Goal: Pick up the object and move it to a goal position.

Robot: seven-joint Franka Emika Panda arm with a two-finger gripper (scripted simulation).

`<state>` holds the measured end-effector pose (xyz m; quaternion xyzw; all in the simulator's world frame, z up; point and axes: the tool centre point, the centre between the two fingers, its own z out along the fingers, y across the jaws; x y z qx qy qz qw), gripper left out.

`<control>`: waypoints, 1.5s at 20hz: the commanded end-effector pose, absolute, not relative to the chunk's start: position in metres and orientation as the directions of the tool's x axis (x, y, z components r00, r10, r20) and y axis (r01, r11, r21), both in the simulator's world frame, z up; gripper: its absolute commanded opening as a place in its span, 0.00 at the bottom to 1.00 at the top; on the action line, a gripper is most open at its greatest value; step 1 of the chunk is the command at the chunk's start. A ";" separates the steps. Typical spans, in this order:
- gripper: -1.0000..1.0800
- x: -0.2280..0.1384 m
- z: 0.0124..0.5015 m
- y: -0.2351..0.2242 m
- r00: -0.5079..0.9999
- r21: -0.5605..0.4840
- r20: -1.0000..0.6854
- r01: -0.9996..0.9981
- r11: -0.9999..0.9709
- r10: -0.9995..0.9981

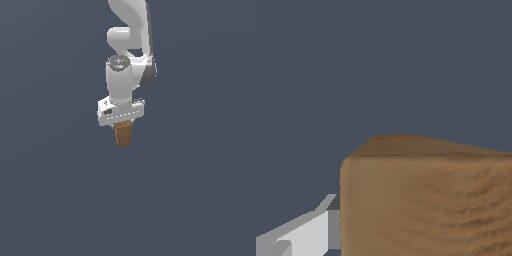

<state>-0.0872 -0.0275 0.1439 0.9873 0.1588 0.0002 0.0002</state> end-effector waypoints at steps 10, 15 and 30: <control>0.00 -0.077 0.152 -0.023 0.952 0.025 0.044 0.302 -0.953 0.303; 0.00 -0.062 0.167 -0.016 0.951 0.062 0.114 0.281 -0.958 0.286; 0.00 -0.016 0.227 0.008 0.901 0.182 0.363 0.182 -0.966 0.238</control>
